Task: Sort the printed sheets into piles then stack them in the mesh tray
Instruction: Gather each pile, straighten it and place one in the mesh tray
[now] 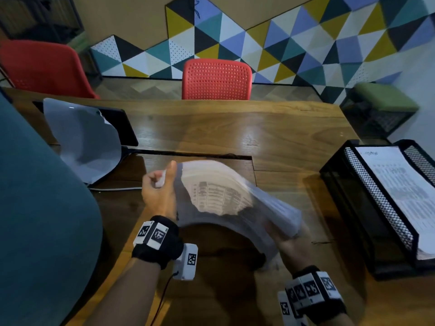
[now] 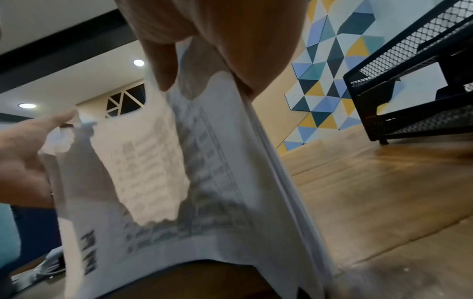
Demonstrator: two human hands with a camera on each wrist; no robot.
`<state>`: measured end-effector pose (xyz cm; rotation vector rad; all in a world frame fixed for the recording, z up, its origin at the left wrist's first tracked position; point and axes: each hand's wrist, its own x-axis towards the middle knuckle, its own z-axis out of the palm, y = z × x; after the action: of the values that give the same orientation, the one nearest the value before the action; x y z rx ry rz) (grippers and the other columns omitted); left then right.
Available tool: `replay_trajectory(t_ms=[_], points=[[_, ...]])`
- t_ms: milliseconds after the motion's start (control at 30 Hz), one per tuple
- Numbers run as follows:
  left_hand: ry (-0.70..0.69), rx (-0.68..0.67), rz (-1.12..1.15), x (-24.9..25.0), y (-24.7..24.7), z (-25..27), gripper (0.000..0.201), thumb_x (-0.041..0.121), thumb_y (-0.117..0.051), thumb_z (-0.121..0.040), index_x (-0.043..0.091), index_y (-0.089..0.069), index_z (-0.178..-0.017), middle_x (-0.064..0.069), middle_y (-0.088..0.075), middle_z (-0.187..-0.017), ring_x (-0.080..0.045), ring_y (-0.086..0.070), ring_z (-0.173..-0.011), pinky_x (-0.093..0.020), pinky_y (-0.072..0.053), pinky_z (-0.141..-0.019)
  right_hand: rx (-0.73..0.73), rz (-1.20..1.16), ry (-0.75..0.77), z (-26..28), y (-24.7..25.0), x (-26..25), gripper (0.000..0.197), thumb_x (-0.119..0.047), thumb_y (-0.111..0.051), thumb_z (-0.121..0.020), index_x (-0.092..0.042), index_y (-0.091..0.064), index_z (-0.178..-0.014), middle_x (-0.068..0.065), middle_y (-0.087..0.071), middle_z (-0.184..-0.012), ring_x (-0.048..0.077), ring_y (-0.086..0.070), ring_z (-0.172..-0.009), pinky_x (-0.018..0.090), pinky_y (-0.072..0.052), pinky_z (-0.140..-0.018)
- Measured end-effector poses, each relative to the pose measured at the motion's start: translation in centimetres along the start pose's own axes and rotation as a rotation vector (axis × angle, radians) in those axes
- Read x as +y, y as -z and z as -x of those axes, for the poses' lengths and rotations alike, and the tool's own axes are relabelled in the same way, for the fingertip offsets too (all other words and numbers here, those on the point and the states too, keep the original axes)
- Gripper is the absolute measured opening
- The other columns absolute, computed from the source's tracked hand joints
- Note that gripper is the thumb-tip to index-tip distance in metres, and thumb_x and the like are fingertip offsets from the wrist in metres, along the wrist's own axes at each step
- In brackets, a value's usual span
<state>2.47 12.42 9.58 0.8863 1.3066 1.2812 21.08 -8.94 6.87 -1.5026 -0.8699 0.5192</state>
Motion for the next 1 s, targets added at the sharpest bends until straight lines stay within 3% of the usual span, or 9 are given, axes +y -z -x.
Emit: replay_trajectory(t_ms=[67, 233, 367, 500, 600, 700, 767, 867, 1000], points=[[0.019, 0.010, -0.037, -0.5, -0.1, 0.0, 0.043, 0.054, -0.076, -0.076, 0.018, -0.058, -0.093, 0.003, -0.058, -0.086, -0.011, -0.053, -0.076, -0.026, -0.043, -0.067, 0.023, -0.030, -0.069, 0.1, 0.1, 0.1, 0.043, -0.034, -0.082, -0.071, -0.018, -0.067, -0.108, 0.005, -0.072, -0.104, 0.022, -0.069, -0.096, 0.042, -0.059, -0.074], [0.063, 0.030, -0.096, -0.4, -0.6, -0.3, 0.052, 0.060, -0.075, -0.072, 0.017, -0.060, -0.097, 0.007, -0.061, -0.082, -0.009, -0.056, -0.072, -0.027, -0.041, -0.062, -0.034, -0.061, -0.041, 0.1, 0.2, -0.4, 0.023, -0.037, -0.080, -0.072, -0.036, -0.075, -0.094, 0.001, -0.075, -0.097, 0.017, -0.071, -0.088, 0.033, -0.058, -0.073], [0.047, 0.022, -0.134, 0.0, -1.0, -0.9, 0.061, 0.061, -0.078, -0.067, 0.019, -0.060, -0.108, 0.007, -0.064, -0.093, -0.006, -0.059, -0.082, -0.027, -0.045, -0.068, -0.018, -0.134, -0.025, 0.6, 1.1, -0.3, 0.027, -0.015, -0.074, -0.070, -0.031, -0.077, -0.091, 0.002, -0.076, -0.093, 0.017, -0.071, -0.085, 0.027, -0.058, -0.071], [0.021, -0.013, -0.168, -0.5, -0.9, -1.4, 0.047, 0.044, -0.080, -0.075, 0.013, -0.063, -0.106, -0.001, -0.067, -0.097, -0.014, -0.062, -0.086, -0.021, -0.041, -0.064, -0.007, -0.081, -0.163, 1.1, 1.8, 0.7, 0.055, -0.048, -0.082, -0.054, -0.021, -0.070, -0.100, 0.004, -0.074, -0.099, 0.014, -0.070, -0.089, 0.030, -0.057, -0.073], [0.031, -0.040, -0.182, -1.5, -0.6, -2.1, 0.035, 0.042, -0.075, -0.077, 0.015, -0.067, -0.098, -0.007, -0.070, -0.097, -0.028, -0.066, -0.097, -0.031, -0.046, -0.073, -0.035, -0.062, -0.264, 0.8, 1.4, 1.8, 0.045, -0.033, -0.082, -0.062, -0.025, -0.063, -0.102, -0.003, -0.073, -0.097, 0.008, -0.069, -0.087, 0.026, -0.057, -0.068], [0.112, -0.104, -0.169, -1.6, -0.2, -2.6, 0.036, 0.044, -0.072, -0.082, 0.015, -0.068, -0.103, -0.005, -0.069, -0.103, -0.027, -0.062, -0.102, -0.036, -0.046, -0.087, -0.028, -0.010, -0.251, 0.2, 1.0, 2.1, 0.020, -0.001, -0.068, -0.084, -0.013, -0.066, -0.100, 0.008, -0.073, -0.097, 0.009, -0.069, -0.085, 0.035, -0.058, -0.078], [0.157, -0.135, -0.160, -1.3, 0.2, -2.4, 0.021, 0.039, -0.070, -0.087, 0.019, -0.068, -0.093, 0.000, -0.067, -0.093, -0.024, -0.061, -0.101, -0.035, -0.045, -0.089, -0.005, -0.033, -0.216, 0.1, 0.8, 1.4, 0.021, 0.002, -0.060, -0.088, -0.016, -0.067, -0.098, 0.002, -0.075, -0.094, 0.006, -0.070, -0.085, 0.023, -0.057, -0.073], [0.010, -0.137, -0.076, -0.2, 0.9, -1.0, 0.017, 0.032, -0.069, -0.091, 0.023, -0.064, -0.077, 0.005, -0.065, -0.078, -0.019, -0.063, -0.085, -0.031, -0.048, -0.074, 0.021, -0.063, -0.127, 0.1, 0.9, 0.4, 0.026, 0.005, -0.057, -0.089, -0.017, -0.066, -0.099, -0.009, -0.074, -0.097, 0.006, -0.070, -0.086, 0.019, -0.056, -0.070], [-0.171, -0.199, -0.052, 0.3, 1.6, 0.4, 0.021, 0.030, -0.072, -0.087, 0.019, -0.061, -0.101, 0.008, -0.062, -0.093, -0.008, -0.060, -0.083, -0.029, -0.050, -0.072, 0.037, -0.137, -0.165, 0.3, 1.7, 1.0, 0.033, -0.007, -0.078, -0.075, -0.018, -0.065, -0.103, -0.002, -0.073, -0.102, 0.014, -0.070, -0.091, 0.030, -0.059, -0.072]])
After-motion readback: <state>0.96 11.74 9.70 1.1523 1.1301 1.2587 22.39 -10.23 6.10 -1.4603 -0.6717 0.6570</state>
